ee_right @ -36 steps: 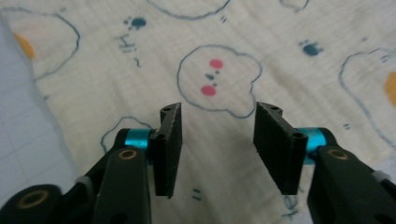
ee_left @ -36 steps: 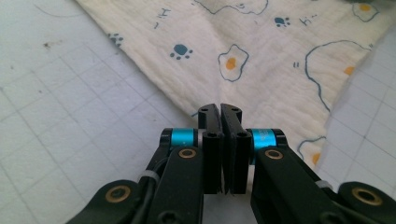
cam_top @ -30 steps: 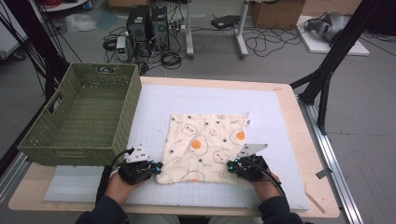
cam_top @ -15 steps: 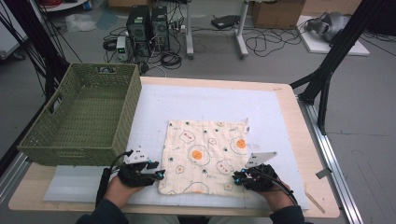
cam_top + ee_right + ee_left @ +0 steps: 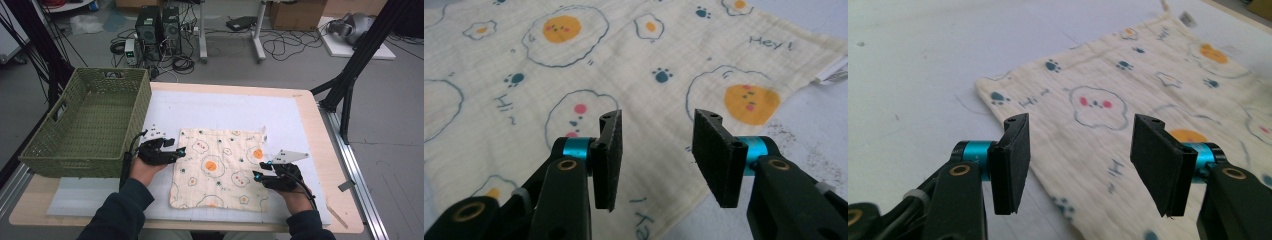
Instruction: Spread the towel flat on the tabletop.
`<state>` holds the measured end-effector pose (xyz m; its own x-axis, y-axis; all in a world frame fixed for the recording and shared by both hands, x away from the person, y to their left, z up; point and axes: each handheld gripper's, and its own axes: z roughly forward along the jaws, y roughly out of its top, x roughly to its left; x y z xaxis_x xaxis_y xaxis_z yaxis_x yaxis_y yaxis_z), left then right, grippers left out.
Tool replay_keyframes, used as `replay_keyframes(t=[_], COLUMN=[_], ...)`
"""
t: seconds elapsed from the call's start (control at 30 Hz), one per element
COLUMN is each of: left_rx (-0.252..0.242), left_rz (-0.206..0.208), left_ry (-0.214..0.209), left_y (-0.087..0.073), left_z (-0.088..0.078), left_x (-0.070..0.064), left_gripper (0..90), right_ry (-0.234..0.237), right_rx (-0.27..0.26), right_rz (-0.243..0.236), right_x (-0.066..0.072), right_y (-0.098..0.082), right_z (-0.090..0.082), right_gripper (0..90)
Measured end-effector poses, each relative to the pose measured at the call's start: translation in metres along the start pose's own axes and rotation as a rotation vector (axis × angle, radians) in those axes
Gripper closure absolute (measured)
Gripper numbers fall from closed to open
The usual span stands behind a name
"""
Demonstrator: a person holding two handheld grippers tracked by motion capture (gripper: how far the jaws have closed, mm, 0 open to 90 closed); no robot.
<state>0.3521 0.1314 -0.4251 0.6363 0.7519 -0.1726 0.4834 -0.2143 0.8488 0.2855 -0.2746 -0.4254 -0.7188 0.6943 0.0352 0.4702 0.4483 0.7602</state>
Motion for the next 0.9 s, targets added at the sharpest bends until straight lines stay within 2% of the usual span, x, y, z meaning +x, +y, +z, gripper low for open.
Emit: replay_keyframes(t=[0.1, 0.17, 0.2, 0.3, 0.37, 0.4, 0.47, 0.53, 0.57, 0.6, 0.63, 0.67, 0.7, 0.73, 0.77, 0.8, 0.9], left_rx=[0.017, -0.009, 0.003, 0.043, 0.071, 0.057, 0.09, 0.111, 0.119, 0.115, 0.114, 0.114, 0.114, 0.11, 0.101, 0.094, 0.084], left_rz=[0.003, -0.008, -0.022, -0.023, -0.001, 0.003, 0.001, 0.036, 0.081, 0.105, 0.107, 0.116, 0.128, 0.121, 0.089, 0.07, 0.059], left_ry=[0.026, 0.04, 0.048, 0.076, 0.096, 0.101, 0.126, 0.134, 0.15, 0.125, 0.112, 0.116, 0.147, 0.18, 0.193, 0.198, 0.185], left_y=[0.006, 0.007, 0.007, 0.007, 0.01, 0.009, 0.007, 0.009, 0.009, 0.009, 0.009, 0.009, 0.01, 0.01, 0.01, 0.01, 0.009], left_z=[0.011, 0.019, 0.023, 0.039, 0.048, 0.052, 0.058, 0.06, 0.061, 0.06, 0.06, 0.06, 0.06, 0.058, 0.057, 0.055, 0.053], left_x=[0.008, 0.013, 0.016, 0.02, 0.021, 0.02, 0.021, 0.02, 0.018, 0.018, 0.018, 0.019, 0.019, 0.022, 0.026, 0.03, 0.034], left_gripper=[41.3, 41.6, 42.4, 43.0, 43.5, 43.8, 46.8, 48.5, 51.9, 58.0, 76.0, 83.3, 85.2, 85.9, 85.9, 85.9, 85.6], right_ry=[-0.006, -0.006, -0.01, -0.014, -0.023, -0.029, -0.041, -0.057, -0.068, -0.075, -0.09, -0.102, -0.108, -0.114, -0.123, -0.127, -0.165], right_rx=[0.0, 0.001, 0.003, -0.001, -0.005, -0.008, -0.013, -0.015, -0.015, -0.014, -0.013, -0.015, -0.019, -0.025, -0.024, -0.023, -0.029], right_rz=[-0.003, -0.008, -0.01, -0.009, -0.004, -0.003, 0.009, 0.021, 0.027, 0.038, 0.045, 0.047, 0.053, 0.062, 0.061, 0.064, 0.08], right_x=[-0.002, -0.003, -0.004, -0.005, -0.007, -0.008, -0.012, -0.016, -0.018, -0.02, -0.023, -0.026, -0.028, -0.03, -0.032, -0.035, -0.043], right_y=[0.001, 0.002, 0.002, 0.002, 0.002, 0.002, 0.003, 0.003, 0.003, 0.004, 0.005, 0.007, 0.008, 0.01, 0.012, 0.014, 0.023], right_z=[0.003, 0.005, 0.006, 0.007, 0.008, 0.007, 0.008, 0.009, 0.01, 0.011, 0.013, 0.014, 0.015, 0.016, 0.017, 0.019, 0.025], right_gripper=[54.3, 54.1, 53.6, 52.8, 51.8, 51.1, 49.7, 47.6, 46.7, 45.4, 44.1, 44.1, 44.1, 44.6, 45.2, 45.7, 46.7])
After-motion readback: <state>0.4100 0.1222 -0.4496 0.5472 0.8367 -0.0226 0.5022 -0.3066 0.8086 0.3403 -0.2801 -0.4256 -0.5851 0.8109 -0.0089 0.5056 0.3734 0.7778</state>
